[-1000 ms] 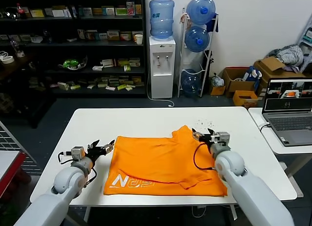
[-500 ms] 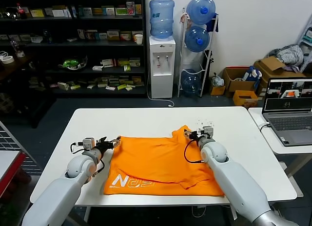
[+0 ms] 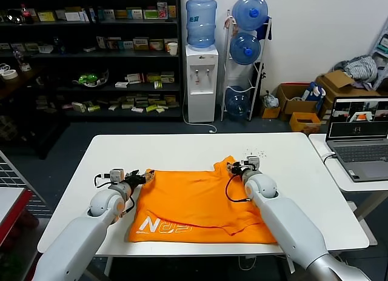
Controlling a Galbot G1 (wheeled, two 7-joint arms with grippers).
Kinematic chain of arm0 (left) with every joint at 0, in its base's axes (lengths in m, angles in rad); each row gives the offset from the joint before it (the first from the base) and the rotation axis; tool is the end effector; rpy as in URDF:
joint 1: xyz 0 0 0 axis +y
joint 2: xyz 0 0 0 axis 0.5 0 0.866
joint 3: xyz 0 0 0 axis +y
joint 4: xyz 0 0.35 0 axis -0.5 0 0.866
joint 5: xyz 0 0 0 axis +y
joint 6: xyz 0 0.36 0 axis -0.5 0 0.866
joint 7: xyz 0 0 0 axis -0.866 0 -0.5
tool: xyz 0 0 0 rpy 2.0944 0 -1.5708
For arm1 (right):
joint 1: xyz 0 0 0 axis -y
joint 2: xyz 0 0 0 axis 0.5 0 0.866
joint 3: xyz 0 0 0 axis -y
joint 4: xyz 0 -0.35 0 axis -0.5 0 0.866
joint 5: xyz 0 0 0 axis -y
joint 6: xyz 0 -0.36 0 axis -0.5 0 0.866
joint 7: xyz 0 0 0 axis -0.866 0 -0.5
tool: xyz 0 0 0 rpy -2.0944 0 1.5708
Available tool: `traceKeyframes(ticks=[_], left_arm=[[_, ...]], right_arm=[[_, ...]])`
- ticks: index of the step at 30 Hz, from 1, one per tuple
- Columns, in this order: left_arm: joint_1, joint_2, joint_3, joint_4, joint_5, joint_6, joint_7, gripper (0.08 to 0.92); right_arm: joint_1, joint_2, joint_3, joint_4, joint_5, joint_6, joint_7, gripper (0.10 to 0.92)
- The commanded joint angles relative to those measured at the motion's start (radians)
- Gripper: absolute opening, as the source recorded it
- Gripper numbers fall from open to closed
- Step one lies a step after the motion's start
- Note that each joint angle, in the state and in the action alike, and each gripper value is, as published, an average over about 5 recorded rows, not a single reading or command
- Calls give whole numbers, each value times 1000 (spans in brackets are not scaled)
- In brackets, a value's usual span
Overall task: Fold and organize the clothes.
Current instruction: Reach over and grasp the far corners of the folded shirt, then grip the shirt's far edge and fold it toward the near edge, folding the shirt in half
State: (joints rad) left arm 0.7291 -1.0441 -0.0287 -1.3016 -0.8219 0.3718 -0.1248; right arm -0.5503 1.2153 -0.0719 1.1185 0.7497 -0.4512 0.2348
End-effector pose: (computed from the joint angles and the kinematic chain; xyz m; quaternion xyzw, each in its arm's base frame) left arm 0.4365 0.0816 -0.3492 -0.0794 -0.9548 0.0482 0.2823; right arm 0.4925 -0.0063 -0.3459 0.0597 -0.9474 -0.0084 0.3144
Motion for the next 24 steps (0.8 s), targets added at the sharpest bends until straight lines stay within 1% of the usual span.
traceKeyframes(ticks=[1,7,14,16,18,20,24], left_arm=[[-17,-6,27,22,10,5,2,624],[-18,-11,32,32,22,1,3,450],[-17,-14,30,29,33,-39,7,242],[-16,-14,29,28,35,-51,10,190],[-14,-14,28,26,40,-65,14,133],[-10,-13,26,22,45,-80,17,101],[6,-6,12,-4,51,-99,21,94]], right_arm=[[12,8,-8,-15,12,-23,-5,519],[5,5,-9,0,17,0,-8,346],[-4,-1,-11,22,18,48,-14,155],[-7,-5,-11,31,16,65,-16,129],[-10,-10,-11,43,15,85,-19,124],[-16,-16,-8,60,17,104,-21,125],[-34,-37,1,108,27,132,-23,125]])
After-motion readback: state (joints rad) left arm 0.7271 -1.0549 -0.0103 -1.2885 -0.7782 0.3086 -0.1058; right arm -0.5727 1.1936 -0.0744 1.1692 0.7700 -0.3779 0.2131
